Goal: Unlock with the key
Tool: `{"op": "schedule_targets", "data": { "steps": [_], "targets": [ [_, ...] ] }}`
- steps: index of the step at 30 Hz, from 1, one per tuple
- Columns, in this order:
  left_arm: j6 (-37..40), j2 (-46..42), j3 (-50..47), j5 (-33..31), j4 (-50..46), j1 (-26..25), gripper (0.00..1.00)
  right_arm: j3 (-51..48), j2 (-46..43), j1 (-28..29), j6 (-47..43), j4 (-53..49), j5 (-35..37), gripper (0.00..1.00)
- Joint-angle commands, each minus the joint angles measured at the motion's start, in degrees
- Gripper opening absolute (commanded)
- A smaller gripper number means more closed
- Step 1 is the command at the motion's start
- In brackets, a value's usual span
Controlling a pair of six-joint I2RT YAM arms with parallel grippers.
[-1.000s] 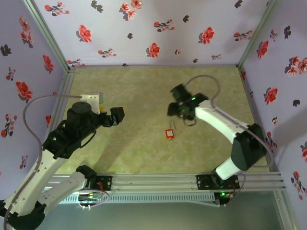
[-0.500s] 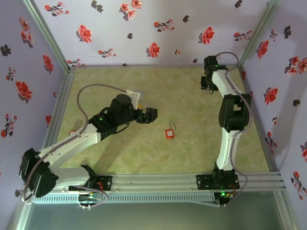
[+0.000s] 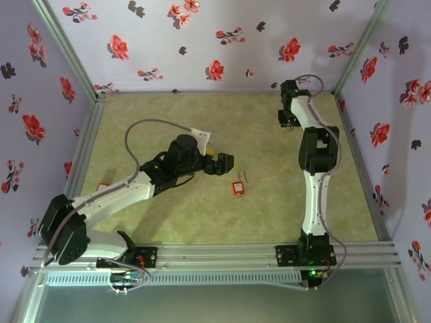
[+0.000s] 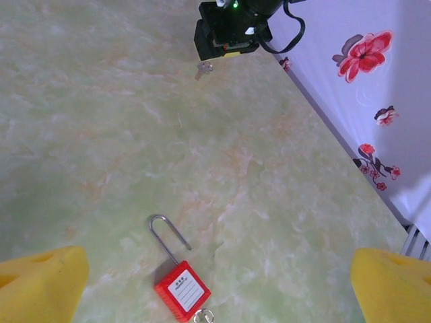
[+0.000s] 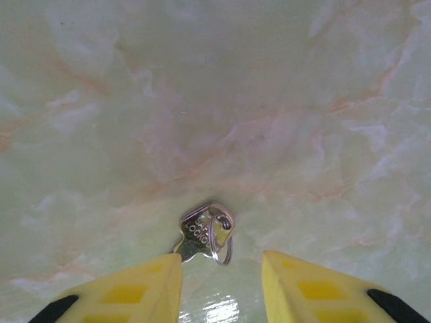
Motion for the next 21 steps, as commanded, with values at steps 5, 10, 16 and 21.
{"op": "schedule_targets", "data": {
  "steps": [5,10,16,21],
  "targets": [
    [-0.4,1.1,0.9,0.6,0.8,0.0,1.00,4.1,3.9,-0.8,-1.4,-2.7,1.1,0.28],
    [0.2,1.5,1.6,0.5,-0.4,-0.1,0.99,6.4,6.0,-1.1,-1.3,-4.6,1.3,0.20],
    [0.9,1.7,2.9,-1.2,-1.8,0.2,0.99,6.9,3.7,-1.1,-0.7,-6.6,1.9,0.00],
    [-5.9,3.0,4.4,-0.1,-0.3,1.8,0.99,1.0,-5.8,-1.1,2.8,-6.2,-2.5,0.00]
  ]
}}
